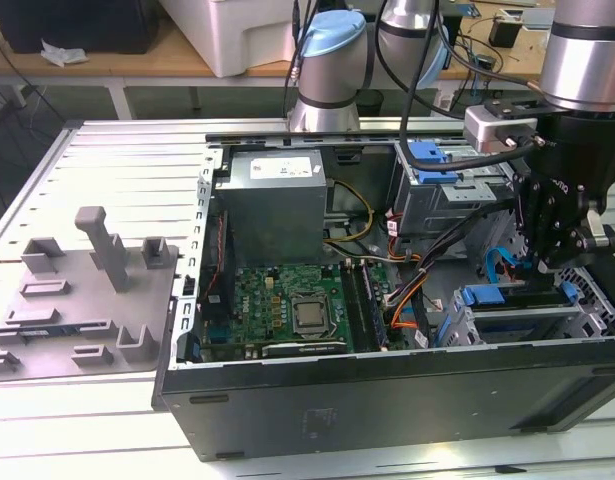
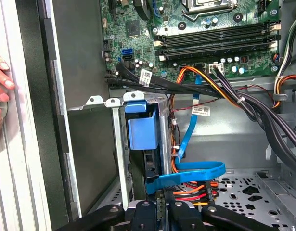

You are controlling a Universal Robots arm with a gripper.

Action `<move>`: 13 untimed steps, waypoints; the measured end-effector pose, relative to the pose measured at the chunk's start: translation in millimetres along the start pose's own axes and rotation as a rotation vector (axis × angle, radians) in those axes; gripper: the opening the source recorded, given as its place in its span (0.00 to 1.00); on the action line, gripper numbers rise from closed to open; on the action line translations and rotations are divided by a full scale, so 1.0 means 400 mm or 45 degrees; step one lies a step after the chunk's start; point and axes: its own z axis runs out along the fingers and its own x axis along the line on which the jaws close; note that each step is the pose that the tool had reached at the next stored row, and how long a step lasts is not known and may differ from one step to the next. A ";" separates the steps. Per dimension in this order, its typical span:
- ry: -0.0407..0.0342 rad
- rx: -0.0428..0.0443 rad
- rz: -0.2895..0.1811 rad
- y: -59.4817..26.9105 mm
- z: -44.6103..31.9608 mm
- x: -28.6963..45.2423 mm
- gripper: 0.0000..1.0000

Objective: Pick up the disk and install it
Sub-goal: 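Insert the first disk wire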

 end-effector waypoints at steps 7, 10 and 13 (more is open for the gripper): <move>-0.0005 0.000 0.000 -0.001 -0.005 0.001 0.17; -0.0001 0.000 0.000 -0.001 -0.010 0.002 0.17; 0.0004 0.000 0.000 -0.001 -0.012 0.002 0.17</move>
